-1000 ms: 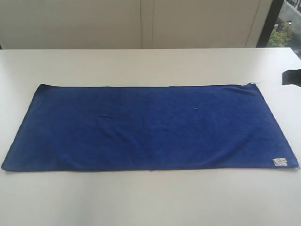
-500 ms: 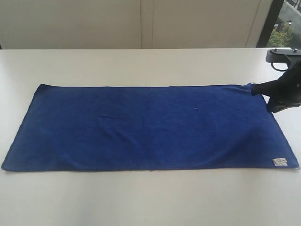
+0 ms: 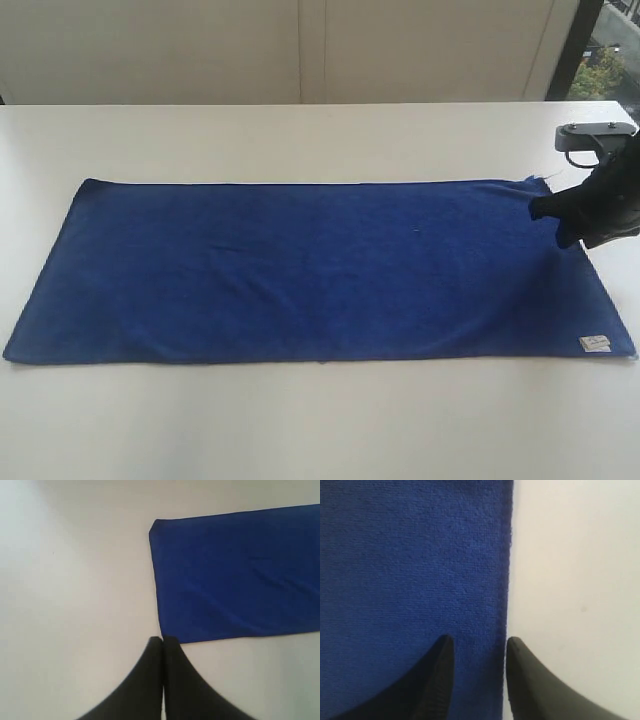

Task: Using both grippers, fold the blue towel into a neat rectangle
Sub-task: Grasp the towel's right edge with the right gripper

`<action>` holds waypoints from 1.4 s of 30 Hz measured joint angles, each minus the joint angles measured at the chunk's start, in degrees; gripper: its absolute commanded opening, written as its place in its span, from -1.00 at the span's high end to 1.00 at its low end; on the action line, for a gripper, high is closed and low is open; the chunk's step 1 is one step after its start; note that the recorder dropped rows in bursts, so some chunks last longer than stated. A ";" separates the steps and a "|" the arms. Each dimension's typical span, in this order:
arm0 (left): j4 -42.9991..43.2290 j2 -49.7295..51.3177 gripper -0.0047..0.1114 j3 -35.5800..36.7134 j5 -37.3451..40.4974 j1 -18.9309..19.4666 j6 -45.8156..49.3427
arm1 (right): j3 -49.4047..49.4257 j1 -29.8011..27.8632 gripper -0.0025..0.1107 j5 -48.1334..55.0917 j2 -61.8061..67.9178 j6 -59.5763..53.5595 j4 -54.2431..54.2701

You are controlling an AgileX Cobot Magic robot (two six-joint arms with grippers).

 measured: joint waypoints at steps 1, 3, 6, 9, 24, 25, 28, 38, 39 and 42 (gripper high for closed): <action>0.00 0.00 0.92 0.00 0.00 0.00 0.00 | 0.00 0.00 0.34 -0.13 0.00 0.00 0.00; 0.00 0.00 0.92 0.00 0.00 0.00 0.00 | 0.00 0.00 0.34 -0.13 0.00 0.00 -0.13; 0.00 0.00 0.92 0.00 0.00 0.00 0.00 | 0.00 0.00 0.34 -0.49 0.00 0.00 -0.13; 0.00 0.00 0.92 0.00 0.00 0.00 0.00 | 0.00 0.00 0.34 -0.72 0.00 0.00 -0.13; 0.00 0.00 0.92 0.00 0.00 0.00 0.00 | -0.47 0.00 0.70 -0.95 1.78 -0.03 -0.13; 0.00 0.00 0.92 0.00 0.00 0.00 0.00 | -0.47 0.00 0.81 -0.84 1.78 -0.03 -0.13; 0.00 0.00 0.92 0.00 0.00 0.00 0.00 | -0.47 0.00 0.96 -0.48 1.78 -0.03 0.44; 0.00 0.00 0.92 0.00 0.00 0.00 0.00 | -1.10 -0.25 0.96 0.81 1.78 4.93 -5.17; 0.00 0.00 0.92 0.00 0.00 0.00 0.00 | -1.10 -0.43 0.96 0.98 1.78 6.28 -6.92; 0.00 0.00 0.92 0.00 0.00 0.00 0.00 | -1.10 -2.25 0.96 1.57 1.67 10.84 -13.67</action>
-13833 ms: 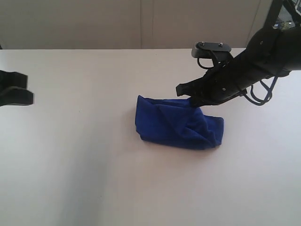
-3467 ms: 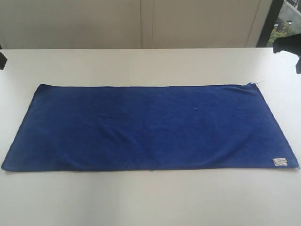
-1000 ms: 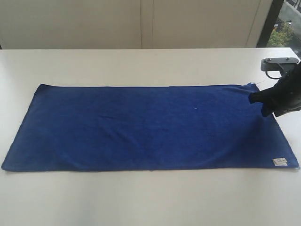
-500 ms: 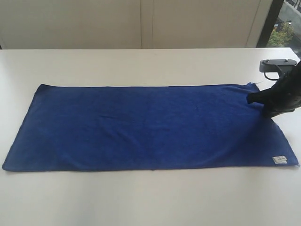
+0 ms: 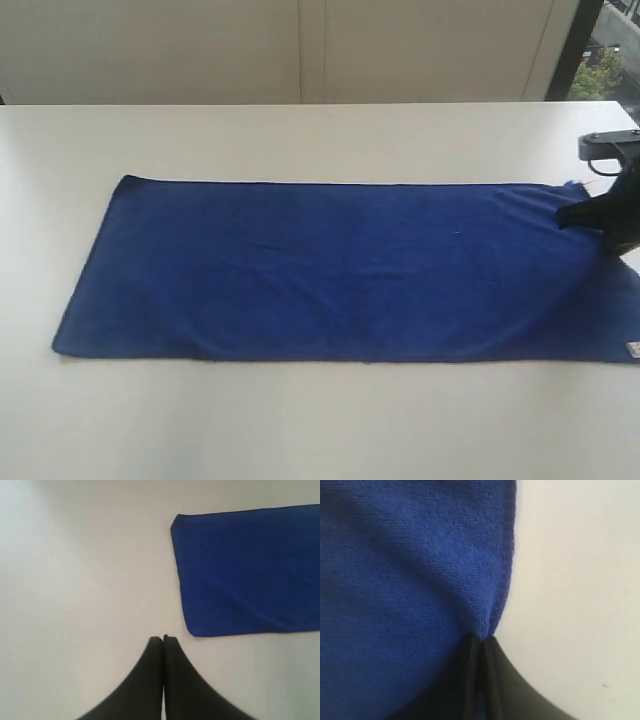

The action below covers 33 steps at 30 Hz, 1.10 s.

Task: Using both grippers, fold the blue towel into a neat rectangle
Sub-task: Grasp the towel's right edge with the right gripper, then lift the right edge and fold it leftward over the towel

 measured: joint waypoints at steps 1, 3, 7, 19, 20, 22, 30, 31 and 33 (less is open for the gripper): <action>0.00 0.00 0.92 0.00 0.00 0.00 0.00 | 0.00 -0.90 0.96 0.26 0.00 1.68 -1.96; 0.00 0.00 0.92 0.00 0.00 0.00 0.00 | -0.12 -2.75 0.96 0.94 0.00 4.77 -6.25; 0.00 0.00 0.92 0.00 0.00 0.00 0.00 | -1.40 -6.80 0.96 2.17 0.25 8.52 -12.16; 0.00 0.00 0.92 0.00 0.00 0.00 0.00 | -4.04 -9.91 0.96 1.25 0.01 11.03 -10.10; 0.00 0.00 0.92 0.00 0.00 0.00 0.00 | -4.18 -9.45 0.96 1.57 -0.31 11.03 -9.87; 0.00 0.00 0.92 0.00 0.00 0.00 0.00 | -4.32 -8.39 0.96 1.81 -1.64 11.03 -9.69; 0.00 0.00 0.92 0.00 0.00 0.00 0.00 | -4.46 2.07 0.96 3.27 -12.93 11.03 -8.80; 0.00 0.00 0.92 0.00 0.00 0.00 0.00 | -4.46 3.90 0.96 3.40 -14.15 11.03 -8.80; 0.00 0.00 0.92 0.00 0.00 0.00 0.00 | -4.46 7.76 0.96 3.69 -16.90 11.03 -8.80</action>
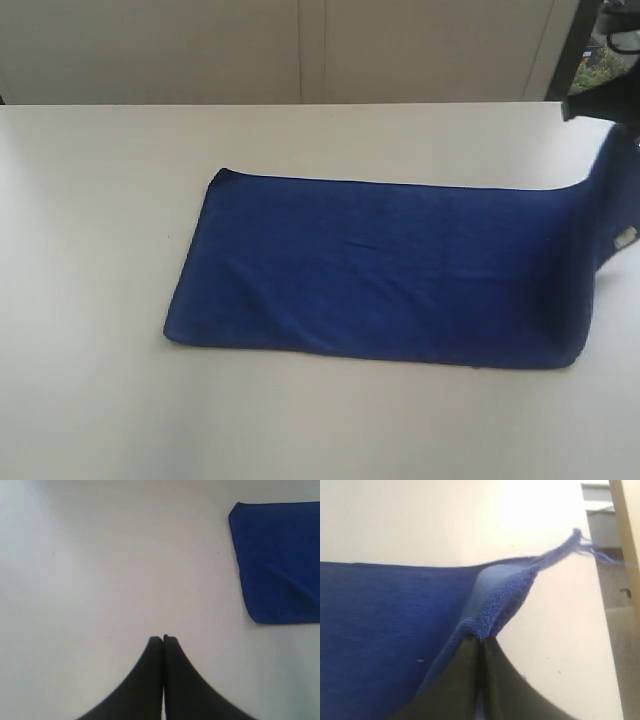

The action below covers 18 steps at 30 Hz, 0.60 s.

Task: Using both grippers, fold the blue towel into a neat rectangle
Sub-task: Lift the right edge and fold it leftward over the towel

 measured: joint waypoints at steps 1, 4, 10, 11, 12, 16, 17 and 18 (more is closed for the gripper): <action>0.00 0.00 0.92 0.00 0.00 0.00 0.00 | 0.00 1.60 0.96 0.26 -0.97 0.00 0.00; 0.00 0.00 0.92 0.00 0.00 0.00 0.00 | -0.57 7.40 0.96 1.65 -3.37 0.00 0.12; 0.00 0.00 0.92 0.00 0.00 0.00 0.00 | -6.15 20.22 0.96 3.54 -2.82 0.11 0.23; 0.00 0.00 0.92 0.00 0.00 0.00 0.00 | -7.67 22.51 0.96 3.68 -2.12 0.11 0.23; 0.00 0.00 0.92 0.00 0.00 0.00 0.00 | -9.34 24.75 0.96 3.95 -1.22 0.11 0.23; 0.00 0.00 0.92 0.00 0.00 0.00 0.00 | -16.01 32.55 0.96 5.30 4.32 0.11 0.34; 0.00 0.00 0.92 0.00 0.00 0.00 0.00 | -17.39 34.37 0.96 5.41 6.35 0.11 0.59; 0.00 0.00 0.92 0.00 0.00 0.00 0.00 | -19.19 36.09 0.96 5.67 8.59 0.11 1.08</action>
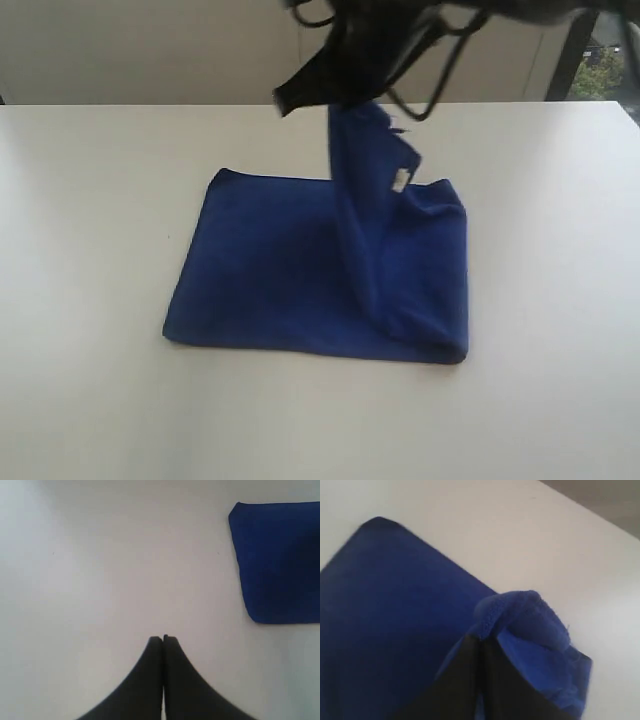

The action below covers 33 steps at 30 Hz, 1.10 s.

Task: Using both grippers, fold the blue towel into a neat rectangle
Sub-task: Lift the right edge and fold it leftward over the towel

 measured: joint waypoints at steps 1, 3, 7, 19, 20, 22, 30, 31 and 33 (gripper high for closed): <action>0.00 0.00 0.92 0.00 0.00 0.00 0.00 | -1.87 1.61 0.96 0.14 2.45 0.00 0.67; 0.00 0.00 0.92 0.00 0.00 0.00 0.00 | -5.69 4.39 0.96 0.13 7.31 0.00 2.11; 0.00 0.00 0.92 0.00 0.00 0.00 0.00 | -12.62 9.20 0.96 -0.96 18.29 0.00 3.65; 0.00 0.00 0.92 0.00 0.00 0.00 0.00 | -21.97 11.97 0.96 -2.19 31.72 0.00 5.59; 0.00 0.00 0.92 0.00 0.00 0.00 0.00 | -22.12 11.97 0.96 -2.19 31.72 0.00 5.59; 0.00 0.00 0.92 0.00 0.00 0.00 0.00 | -22.82 12.06 0.96 -1.58 31.72 0.00 5.41; 0.00 0.00 0.92 0.00 0.00 0.00 0.00 | -28.30 11.95 0.96 7.62 25.54 1.87 -0.35; 0.00 0.00 0.92 0.00 0.00 0.00 0.00 | -28.82 12.18 0.96 6.46 25.28 1.61 0.69; 0.00 0.00 0.92 0.00 0.00 0.00 0.00 | -28.82 12.56 0.96 5.47 27.26 1.61 1.58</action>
